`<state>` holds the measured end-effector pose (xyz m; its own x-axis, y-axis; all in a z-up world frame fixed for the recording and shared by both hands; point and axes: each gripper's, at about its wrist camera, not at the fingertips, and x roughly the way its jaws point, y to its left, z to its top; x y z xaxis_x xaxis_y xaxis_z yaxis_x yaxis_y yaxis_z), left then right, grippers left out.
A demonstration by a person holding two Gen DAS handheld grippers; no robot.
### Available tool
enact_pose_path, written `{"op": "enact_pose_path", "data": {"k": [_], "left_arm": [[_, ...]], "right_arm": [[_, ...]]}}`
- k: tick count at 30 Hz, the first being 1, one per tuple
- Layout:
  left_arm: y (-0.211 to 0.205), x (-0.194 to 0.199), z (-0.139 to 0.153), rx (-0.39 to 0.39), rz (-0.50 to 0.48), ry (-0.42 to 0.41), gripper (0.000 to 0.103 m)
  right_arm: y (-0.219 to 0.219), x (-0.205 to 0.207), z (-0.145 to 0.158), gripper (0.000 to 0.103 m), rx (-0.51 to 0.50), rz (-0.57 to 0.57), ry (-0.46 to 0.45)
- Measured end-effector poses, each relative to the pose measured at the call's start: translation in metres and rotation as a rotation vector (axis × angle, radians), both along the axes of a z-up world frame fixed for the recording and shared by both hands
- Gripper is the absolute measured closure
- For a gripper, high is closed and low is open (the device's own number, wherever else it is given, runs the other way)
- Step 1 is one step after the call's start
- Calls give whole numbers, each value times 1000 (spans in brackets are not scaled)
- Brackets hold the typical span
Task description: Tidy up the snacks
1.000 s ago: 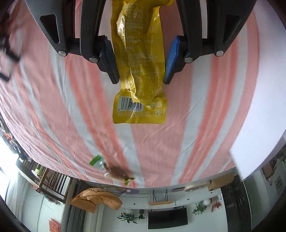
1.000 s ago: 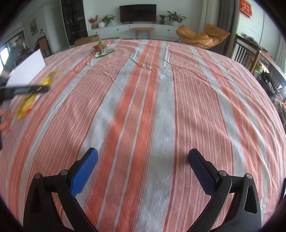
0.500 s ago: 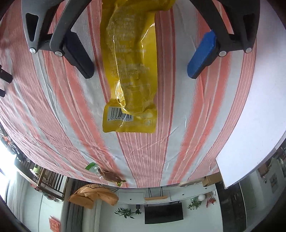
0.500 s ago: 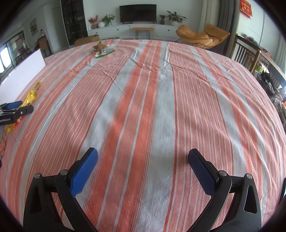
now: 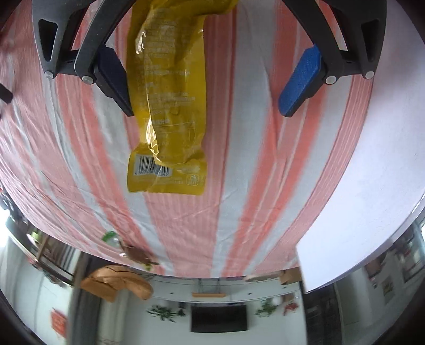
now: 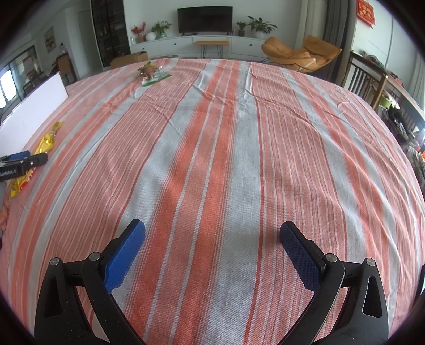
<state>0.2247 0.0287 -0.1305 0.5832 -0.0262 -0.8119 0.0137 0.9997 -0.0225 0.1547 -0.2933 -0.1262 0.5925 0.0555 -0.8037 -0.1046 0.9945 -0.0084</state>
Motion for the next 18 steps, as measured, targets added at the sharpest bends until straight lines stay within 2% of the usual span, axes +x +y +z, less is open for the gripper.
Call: {"op": "enact_pose_path", "data": {"k": [5, 12, 18], "left_arm": [[0, 1, -2, 6, 1, 1, 0], [4, 4, -2, 4, -73, 1, 0], [4, 3, -2, 3, -73, 0, 0]], "right_arm": [[0, 0, 0, 0, 0, 0, 0], [0, 0, 0, 0, 0, 0, 0], [0, 0, 0, 0, 0, 0, 0]]}}
